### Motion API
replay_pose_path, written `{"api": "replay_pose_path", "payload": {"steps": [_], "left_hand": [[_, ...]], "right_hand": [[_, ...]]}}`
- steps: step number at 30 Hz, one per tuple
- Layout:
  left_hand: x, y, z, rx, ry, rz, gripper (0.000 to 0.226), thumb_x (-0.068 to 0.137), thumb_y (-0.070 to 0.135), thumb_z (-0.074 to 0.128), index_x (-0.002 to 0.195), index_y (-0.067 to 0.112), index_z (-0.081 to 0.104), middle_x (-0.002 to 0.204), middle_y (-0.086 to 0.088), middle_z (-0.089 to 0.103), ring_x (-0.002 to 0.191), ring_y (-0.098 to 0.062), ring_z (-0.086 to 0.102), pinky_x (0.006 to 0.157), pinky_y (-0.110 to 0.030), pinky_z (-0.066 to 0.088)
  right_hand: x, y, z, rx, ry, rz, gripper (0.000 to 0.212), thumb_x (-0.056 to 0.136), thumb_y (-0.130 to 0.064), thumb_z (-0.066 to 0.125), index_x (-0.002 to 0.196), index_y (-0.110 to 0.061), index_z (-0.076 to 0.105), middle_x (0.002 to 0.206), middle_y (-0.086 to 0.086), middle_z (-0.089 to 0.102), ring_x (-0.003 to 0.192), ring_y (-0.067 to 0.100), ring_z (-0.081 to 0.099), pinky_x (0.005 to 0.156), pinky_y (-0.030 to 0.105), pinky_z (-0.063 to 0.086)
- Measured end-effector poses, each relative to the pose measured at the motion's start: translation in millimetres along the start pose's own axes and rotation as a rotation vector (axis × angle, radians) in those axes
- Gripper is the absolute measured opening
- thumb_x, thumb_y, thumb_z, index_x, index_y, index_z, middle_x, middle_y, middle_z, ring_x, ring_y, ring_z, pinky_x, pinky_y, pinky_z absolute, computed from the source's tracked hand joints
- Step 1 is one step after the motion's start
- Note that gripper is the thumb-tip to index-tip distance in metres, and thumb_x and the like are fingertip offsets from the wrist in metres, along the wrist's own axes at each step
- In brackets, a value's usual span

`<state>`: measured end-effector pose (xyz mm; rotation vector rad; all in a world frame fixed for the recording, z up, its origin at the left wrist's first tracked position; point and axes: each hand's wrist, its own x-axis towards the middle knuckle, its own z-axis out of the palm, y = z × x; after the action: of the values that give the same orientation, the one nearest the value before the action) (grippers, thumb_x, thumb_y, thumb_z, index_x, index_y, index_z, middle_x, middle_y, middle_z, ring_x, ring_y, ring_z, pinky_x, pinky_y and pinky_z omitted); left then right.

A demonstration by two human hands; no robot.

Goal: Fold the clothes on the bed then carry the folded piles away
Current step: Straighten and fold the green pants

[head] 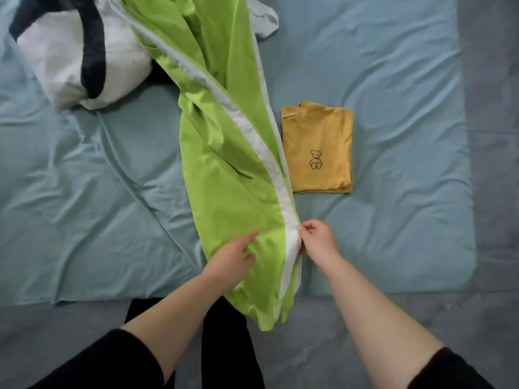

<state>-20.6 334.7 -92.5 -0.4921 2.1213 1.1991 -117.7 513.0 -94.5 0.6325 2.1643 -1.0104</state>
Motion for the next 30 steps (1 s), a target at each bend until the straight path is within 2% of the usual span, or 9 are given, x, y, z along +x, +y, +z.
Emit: {"api": "replay_pose_path", "payload": {"steps": [4, 7, 9, 13, 16, 21, 23, 25, 30], "left_hand": [[-6, -3, -1, -0.012, 0.060, -0.021, 0.051, 0.092, 0.020, 0.056, 0.140, 0.032, 0.045, 0.125, 0.003, 0.057, 0.105, -0.012, 0.056, 0.088, -0.024, 0.046], [-6, -8, -11, -0.080, 0.551, -0.176, 0.037, 0.089, 0.023, 0.062, 0.124, 0.023, 0.053, 0.110, 0.003, 0.053, 0.092, -0.015, 0.055, 0.081, -0.030, 0.045], [-6, -16, -18, -0.265, 0.691, -0.385, 0.042, 0.087, 0.029, 0.065, 0.123, 0.015, 0.049, 0.112, 0.000, 0.050, 0.101, -0.021, 0.055, 0.087, -0.037, 0.047], [-1, -25, -19, -0.682, 0.356, -0.526, 0.038, 0.093, 0.029, 0.059, 0.122, 0.005, 0.055, 0.116, -0.008, 0.062, 0.104, -0.026, 0.061, 0.090, -0.037, 0.049], [3, -31, -25, -0.824, 0.310, -0.513, 0.022, 0.091, 0.017, 0.063, 0.109, 0.005, 0.061, 0.111, -0.012, 0.066, 0.098, -0.027, 0.064, 0.090, -0.037, 0.050], [-17, -69, -46, -0.755, 0.312, -0.516, 0.021, 0.085, 0.018, 0.070, 0.102, 0.005, 0.067, 0.099, -0.009, 0.072, 0.090, -0.026, 0.068, 0.084, -0.037, 0.055], [-39, -91, -51, -0.695, 0.288, -0.565, 0.025, 0.084, 0.020, 0.072, 0.104, 0.007, 0.067, 0.093, -0.005, 0.072, 0.086, -0.023, 0.069, 0.071, -0.033, 0.056], [-58, -109, -51, -0.666, 0.231, -0.611, 0.024, 0.083, 0.018, 0.073, 0.103, 0.007, 0.068, 0.094, -0.007, 0.073, 0.087, -0.025, 0.069, 0.078, -0.036, 0.056], [-41, -105, -76, -0.735, 0.194, -0.546, 0.044, 0.079, 0.037, 0.074, 0.110, 0.007, 0.063, 0.109, -0.010, 0.070, 0.096, -0.025, 0.067, 0.088, -0.039, 0.055]], "right_hand": [[3, 16, -6, 0.020, 0.083, -0.021, 0.014, 0.086, -0.021, 0.069, 0.082, -0.008, 0.065, 0.086, 0.018, 0.069, 0.084, 0.038, 0.066, 0.078, 0.053, 0.054], [4, 23, -9, -0.051, -0.049, 0.004, 0.027, 0.083, -0.033, 0.073, 0.078, -0.008, 0.063, 0.083, 0.016, 0.069, 0.078, 0.028, 0.063, 0.078, 0.047, 0.053], [4, 26, -10, -0.062, -0.112, 0.003, 0.030, 0.083, -0.034, 0.072, 0.081, -0.005, 0.065, 0.084, 0.016, 0.069, 0.078, 0.026, 0.061, 0.076, 0.043, 0.052], [-3, 30, 0, -0.001, -0.172, 0.055, 0.027, 0.092, -0.025, 0.062, 0.073, -0.009, 0.050, 0.072, 0.012, 0.051, 0.068, 0.020, 0.046, 0.062, 0.031, 0.035], [-9, 33, 12, 0.065, -0.156, 0.098, 0.031, 0.096, -0.022, 0.056, 0.068, -0.013, 0.047, 0.067, 0.003, 0.050, 0.060, 0.013, 0.042, 0.051, 0.026, 0.032], [-27, 38, 35, 0.016, -0.362, 0.153, 0.020, 0.098, -0.023, 0.054, 0.082, -0.011, 0.055, 0.076, 0.009, 0.062, 0.067, 0.020, 0.056, 0.062, 0.029, 0.046], [-41, 49, 47, -0.105, -0.524, 0.206, 0.017, 0.098, -0.021, 0.053, 0.084, -0.012, 0.056, 0.075, 0.009, 0.062, 0.063, 0.019, 0.057, 0.060, 0.030, 0.050], [-54, 59, 56, -0.287, -0.600, 0.167, 0.016, 0.096, -0.022, 0.055, 0.082, -0.014, 0.056, 0.083, 0.012, 0.064, 0.070, 0.023, 0.061, 0.056, 0.025, 0.046], [-56, 23, 64, -0.492, -0.253, -0.103, 0.042, 0.080, -0.041, 0.074, 0.102, -0.010, 0.056, 0.102, 0.008, 0.063, 0.096, 0.027, 0.061, 0.072, 0.032, 0.044]]}}
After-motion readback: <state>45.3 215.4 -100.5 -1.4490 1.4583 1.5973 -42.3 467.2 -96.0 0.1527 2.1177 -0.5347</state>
